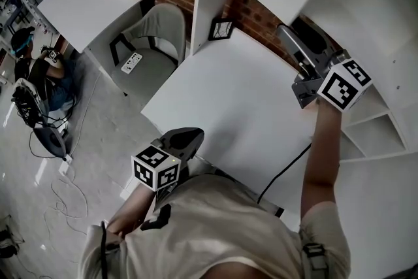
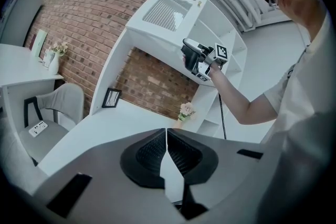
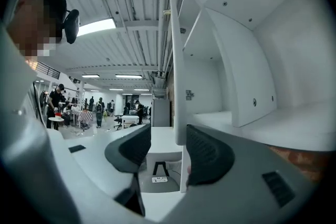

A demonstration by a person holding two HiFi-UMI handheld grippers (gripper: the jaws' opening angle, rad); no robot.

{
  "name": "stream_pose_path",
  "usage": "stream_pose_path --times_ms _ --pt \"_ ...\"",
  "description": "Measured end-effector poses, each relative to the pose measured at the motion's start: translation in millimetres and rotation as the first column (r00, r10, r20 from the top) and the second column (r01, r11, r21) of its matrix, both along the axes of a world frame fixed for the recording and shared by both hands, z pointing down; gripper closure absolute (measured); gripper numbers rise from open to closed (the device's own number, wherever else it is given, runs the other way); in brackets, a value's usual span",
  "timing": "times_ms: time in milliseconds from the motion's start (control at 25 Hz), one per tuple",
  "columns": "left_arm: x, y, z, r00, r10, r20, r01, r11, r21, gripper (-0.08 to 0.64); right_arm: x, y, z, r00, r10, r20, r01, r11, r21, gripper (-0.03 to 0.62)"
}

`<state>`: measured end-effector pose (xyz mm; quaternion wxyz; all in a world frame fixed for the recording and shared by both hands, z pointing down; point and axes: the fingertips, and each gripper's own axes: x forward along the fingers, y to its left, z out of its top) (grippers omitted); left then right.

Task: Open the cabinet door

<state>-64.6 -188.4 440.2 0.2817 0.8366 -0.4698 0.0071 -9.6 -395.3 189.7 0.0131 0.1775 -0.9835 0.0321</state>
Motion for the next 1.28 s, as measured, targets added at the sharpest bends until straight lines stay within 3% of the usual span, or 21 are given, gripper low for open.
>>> stream_pose_path --times_ms 320,640,960,1280 --pt "-12.7 -0.1 -5.6 0.999 -0.039 0.012 0.038 0.999 0.020 0.537 -0.1 -1.2 -6.7 1.000 0.003 -0.008 -0.003 1.000 0.019 0.380" --pt "-36.2 -8.1 -11.7 0.993 -0.115 0.019 0.115 0.993 0.010 0.537 -15.1 -3.1 -15.6 0.992 -0.129 -0.007 0.128 0.991 -0.026 0.380" --pt "-57.5 -3.7 -12.2 0.982 -0.183 0.036 0.182 0.983 0.014 0.537 -36.1 -13.4 -8.7 0.999 -0.035 -0.036 0.036 0.998 0.044 0.370" --pt "-53.6 6.2 -0.1 0.984 -0.178 0.031 0.178 0.984 -0.006 0.538 -40.3 -16.3 -3.1 0.996 0.079 -0.028 -0.076 0.993 0.092 0.370"
